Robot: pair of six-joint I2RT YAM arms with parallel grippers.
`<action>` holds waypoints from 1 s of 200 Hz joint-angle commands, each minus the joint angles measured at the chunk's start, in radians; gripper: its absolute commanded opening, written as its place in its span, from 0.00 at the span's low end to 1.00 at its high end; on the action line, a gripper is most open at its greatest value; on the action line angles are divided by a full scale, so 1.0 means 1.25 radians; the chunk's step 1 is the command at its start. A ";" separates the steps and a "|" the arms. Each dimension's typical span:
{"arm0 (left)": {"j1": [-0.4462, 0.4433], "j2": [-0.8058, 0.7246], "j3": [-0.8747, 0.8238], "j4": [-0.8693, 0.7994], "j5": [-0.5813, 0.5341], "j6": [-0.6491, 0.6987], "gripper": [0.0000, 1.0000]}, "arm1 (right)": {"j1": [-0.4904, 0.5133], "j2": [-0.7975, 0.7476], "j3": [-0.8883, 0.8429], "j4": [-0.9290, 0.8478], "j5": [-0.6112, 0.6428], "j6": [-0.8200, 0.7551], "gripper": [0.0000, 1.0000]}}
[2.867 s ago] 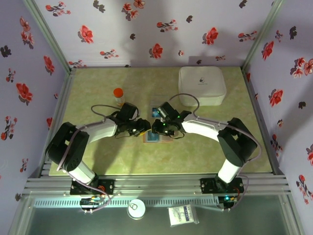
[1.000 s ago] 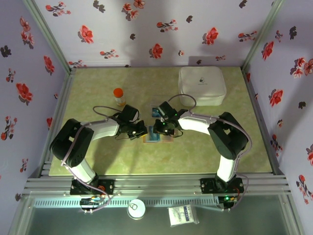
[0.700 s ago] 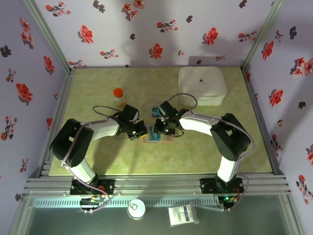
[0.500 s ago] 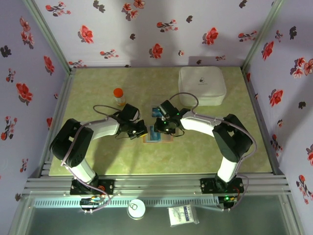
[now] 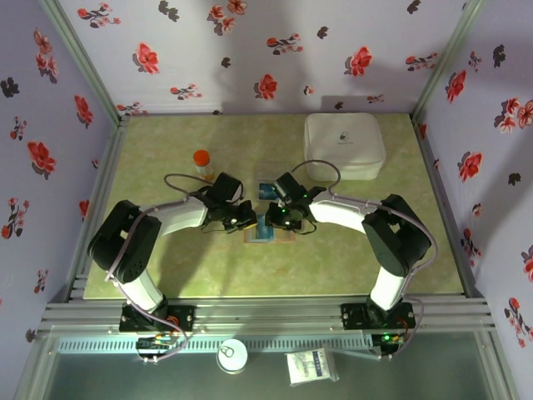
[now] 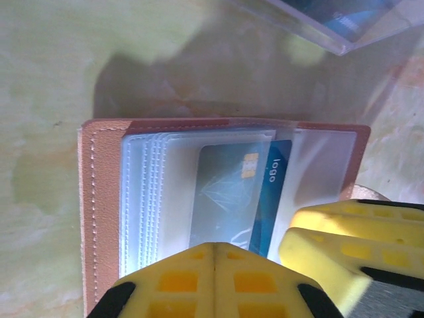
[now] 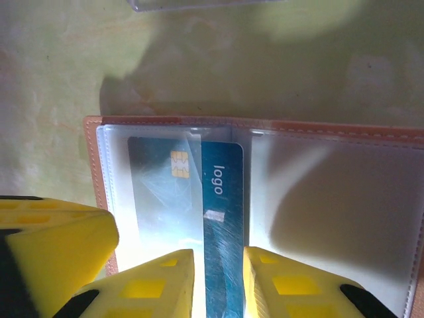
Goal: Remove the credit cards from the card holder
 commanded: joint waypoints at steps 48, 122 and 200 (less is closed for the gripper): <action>-0.001 0.033 0.010 -0.047 -0.026 0.036 0.00 | -0.013 -0.009 -0.028 0.030 -0.015 0.010 0.26; -0.001 0.046 0.014 -0.062 -0.041 0.042 0.00 | -0.021 0.012 -0.042 0.059 -0.039 0.018 0.26; -0.001 0.047 0.014 -0.068 -0.045 0.044 0.00 | -0.033 0.025 -0.077 0.138 -0.087 0.049 0.24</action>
